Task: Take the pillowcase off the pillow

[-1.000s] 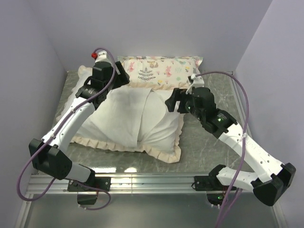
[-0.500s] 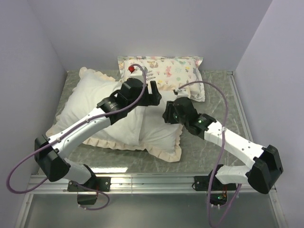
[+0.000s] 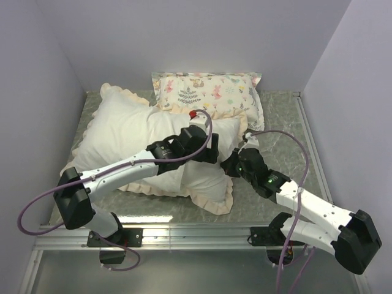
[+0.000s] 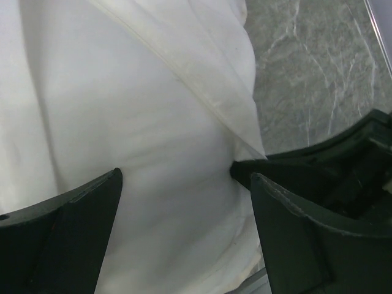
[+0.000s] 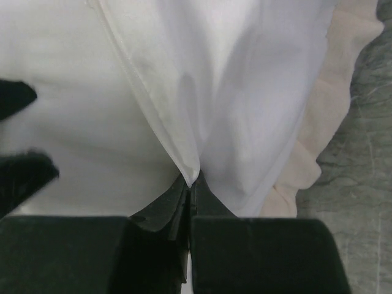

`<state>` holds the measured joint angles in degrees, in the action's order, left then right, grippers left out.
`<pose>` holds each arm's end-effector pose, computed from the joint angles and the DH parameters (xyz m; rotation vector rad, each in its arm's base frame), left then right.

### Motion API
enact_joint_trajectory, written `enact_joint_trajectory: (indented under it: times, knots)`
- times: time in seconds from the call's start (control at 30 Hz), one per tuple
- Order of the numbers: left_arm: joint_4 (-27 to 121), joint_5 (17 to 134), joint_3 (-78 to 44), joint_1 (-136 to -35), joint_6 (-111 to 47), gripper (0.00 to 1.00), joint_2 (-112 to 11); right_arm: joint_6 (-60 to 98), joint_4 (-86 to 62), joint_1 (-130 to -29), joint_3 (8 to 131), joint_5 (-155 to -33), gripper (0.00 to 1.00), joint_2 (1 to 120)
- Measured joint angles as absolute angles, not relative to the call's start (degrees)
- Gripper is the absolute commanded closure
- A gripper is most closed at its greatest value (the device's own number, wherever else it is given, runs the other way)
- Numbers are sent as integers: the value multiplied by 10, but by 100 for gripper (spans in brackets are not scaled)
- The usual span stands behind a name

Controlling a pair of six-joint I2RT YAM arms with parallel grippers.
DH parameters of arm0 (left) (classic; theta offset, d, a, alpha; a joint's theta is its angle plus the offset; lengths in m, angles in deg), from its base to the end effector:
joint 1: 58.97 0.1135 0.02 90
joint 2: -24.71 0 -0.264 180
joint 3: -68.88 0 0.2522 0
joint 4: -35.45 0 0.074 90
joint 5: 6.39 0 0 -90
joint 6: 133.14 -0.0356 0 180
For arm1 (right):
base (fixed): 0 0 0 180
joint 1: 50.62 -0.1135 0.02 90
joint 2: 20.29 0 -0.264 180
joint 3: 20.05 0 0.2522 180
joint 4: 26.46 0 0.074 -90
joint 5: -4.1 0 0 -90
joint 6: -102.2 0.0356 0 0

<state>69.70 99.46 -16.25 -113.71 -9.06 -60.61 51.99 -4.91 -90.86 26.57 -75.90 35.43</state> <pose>0.2042 -0.2720 0.3146 0.2359 2.1946 -0.5926 0.1675 0.1336 0.2362 0.0993 2.1635 0.6476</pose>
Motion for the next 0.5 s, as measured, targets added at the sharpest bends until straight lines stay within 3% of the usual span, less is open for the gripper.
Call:
enact_joint_trajectory:
  times: [0.3, 0.5]
  knots:
    - [738, 1075, -190, -1194, -78, 1, -631, 544, -96, -892, 245, -777, 100, 348]
    - [747, 1128, -191, -1194, -69, 1, -685, 552, -106, -881, 217, -789, 100, 316]
